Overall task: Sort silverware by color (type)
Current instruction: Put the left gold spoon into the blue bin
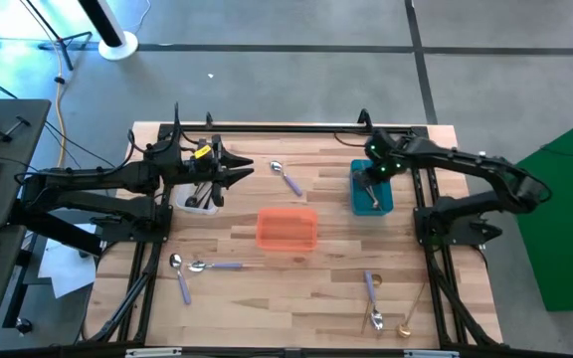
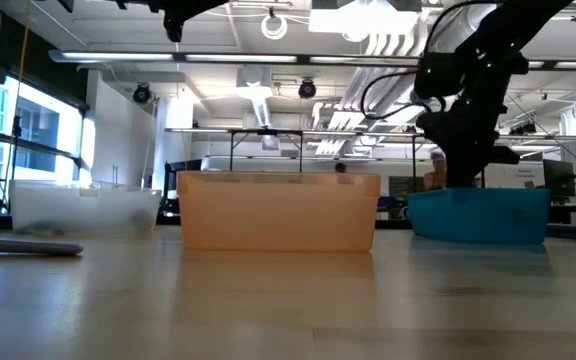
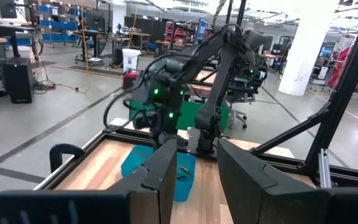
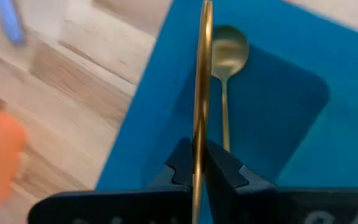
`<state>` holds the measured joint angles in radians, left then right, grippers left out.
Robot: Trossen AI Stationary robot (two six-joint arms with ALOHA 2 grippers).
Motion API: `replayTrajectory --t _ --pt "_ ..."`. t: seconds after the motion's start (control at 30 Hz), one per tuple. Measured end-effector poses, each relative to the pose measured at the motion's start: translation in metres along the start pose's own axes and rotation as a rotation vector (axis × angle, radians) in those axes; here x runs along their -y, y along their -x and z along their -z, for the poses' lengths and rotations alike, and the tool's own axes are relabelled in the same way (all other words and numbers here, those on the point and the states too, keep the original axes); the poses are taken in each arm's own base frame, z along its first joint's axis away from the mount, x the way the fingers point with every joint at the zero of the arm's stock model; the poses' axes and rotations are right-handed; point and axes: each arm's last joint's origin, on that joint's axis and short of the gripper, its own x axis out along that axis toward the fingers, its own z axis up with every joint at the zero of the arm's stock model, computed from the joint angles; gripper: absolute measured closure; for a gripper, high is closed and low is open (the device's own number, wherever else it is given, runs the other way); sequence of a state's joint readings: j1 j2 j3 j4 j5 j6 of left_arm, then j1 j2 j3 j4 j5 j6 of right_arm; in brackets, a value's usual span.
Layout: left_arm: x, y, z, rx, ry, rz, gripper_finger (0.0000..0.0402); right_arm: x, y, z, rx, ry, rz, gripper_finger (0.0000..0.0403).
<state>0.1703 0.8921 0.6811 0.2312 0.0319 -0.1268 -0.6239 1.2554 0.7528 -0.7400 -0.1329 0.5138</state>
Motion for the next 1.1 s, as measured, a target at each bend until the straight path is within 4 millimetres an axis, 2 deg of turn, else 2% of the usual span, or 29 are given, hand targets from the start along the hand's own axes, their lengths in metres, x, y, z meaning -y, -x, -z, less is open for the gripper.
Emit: replayTrajectory --t 0.5,0.83,1.1 --pt "-0.001 0.000 0.000 0.002 0.002 -0.026 0.0295 0.011 -0.044 -0.009 -0.164 0.021 0.092 0.0395" --pt "-0.001 0.000 0.000 0.002 0.002 -0.026 0.0295 0.011 -0.058 -0.012 -0.194 0.004 0.102 0.0391" --pt "-0.001 0.000 0.000 0.001 0.002 -0.026 0.0295 0.012 -0.059 -0.012 -0.189 0.005 0.115 0.0388"
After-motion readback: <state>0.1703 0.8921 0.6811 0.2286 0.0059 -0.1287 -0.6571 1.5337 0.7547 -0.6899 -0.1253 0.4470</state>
